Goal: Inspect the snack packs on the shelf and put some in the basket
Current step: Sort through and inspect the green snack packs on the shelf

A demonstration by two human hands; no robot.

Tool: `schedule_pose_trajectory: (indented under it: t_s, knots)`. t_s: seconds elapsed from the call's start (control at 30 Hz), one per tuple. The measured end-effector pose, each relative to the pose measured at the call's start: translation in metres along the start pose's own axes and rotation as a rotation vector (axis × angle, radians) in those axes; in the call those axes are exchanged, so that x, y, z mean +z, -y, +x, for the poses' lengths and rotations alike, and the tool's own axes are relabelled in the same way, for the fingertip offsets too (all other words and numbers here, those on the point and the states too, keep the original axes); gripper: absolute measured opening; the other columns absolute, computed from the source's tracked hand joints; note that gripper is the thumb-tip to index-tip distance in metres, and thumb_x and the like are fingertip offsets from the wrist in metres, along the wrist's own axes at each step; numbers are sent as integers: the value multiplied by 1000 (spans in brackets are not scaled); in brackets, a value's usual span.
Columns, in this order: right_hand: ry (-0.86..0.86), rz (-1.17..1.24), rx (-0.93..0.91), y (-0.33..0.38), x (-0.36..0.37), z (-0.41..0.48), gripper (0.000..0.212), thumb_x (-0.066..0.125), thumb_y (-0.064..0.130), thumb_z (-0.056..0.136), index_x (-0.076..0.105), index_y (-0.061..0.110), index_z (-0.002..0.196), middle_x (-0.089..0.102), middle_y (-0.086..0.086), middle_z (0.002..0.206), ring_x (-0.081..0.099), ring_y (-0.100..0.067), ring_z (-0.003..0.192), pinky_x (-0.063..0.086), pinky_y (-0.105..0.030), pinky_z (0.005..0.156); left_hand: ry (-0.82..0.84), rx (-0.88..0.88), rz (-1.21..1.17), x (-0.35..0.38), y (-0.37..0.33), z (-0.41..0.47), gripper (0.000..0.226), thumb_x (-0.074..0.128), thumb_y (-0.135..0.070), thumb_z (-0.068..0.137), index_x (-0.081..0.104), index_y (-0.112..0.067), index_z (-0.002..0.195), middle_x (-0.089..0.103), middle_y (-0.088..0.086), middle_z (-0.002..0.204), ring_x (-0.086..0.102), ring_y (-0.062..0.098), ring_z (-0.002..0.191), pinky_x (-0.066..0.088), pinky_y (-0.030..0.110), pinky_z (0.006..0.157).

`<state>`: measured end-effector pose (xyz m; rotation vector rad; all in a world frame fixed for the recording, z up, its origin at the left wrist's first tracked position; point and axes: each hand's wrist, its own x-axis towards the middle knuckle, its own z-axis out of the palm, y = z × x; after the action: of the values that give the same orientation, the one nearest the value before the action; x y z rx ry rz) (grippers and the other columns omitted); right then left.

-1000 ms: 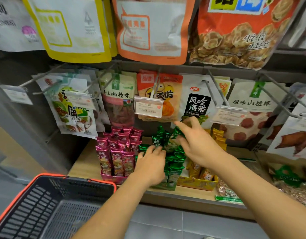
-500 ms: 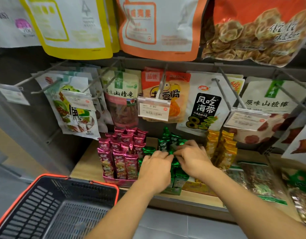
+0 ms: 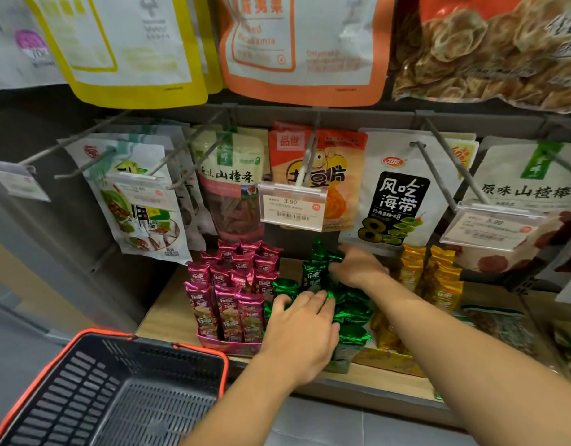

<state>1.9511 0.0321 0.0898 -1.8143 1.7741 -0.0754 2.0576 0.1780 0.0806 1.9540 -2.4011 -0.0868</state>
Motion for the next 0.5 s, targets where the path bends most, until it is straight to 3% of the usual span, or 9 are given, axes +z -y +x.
schedule_pose_trajectory:
  t_s: [0.1,0.23,0.37,0.5]
  knots:
    - [-76,-81,6,3,4,-1,33,56,39,92,57,42,126,60,4,130,50,-25,125,26,-51,106,6,10,3,2,0,0,54,25,-42,103,29,-17,151,27,1,159,20,21,144,17,45,112]
    - [-287,-98,-102,6,-9,-29,31,54,40,95,59,43,125,64,5,124,54,-24,119,33,-42,95,-12,15,4,5,0,0,55,26,-43,102,30,-16,150,26,6,158,20,26,143,20,44,114]
    - [-564,73,-423,0,-19,-86,37,57,21,95,60,28,131,65,-4,126,60,-30,113,51,-38,88,6,19,-128,0,5,4,55,34,-40,101,30,-17,151,28,7,158,21,25,144,25,43,116]
    - [-843,88,-719,-18,-24,-149,43,59,-4,87,63,8,128,63,-15,127,61,-35,113,50,-38,94,-152,-26,-389,-20,9,4,42,48,-19,95,55,-18,136,52,2,143,45,19,132,35,30,109]
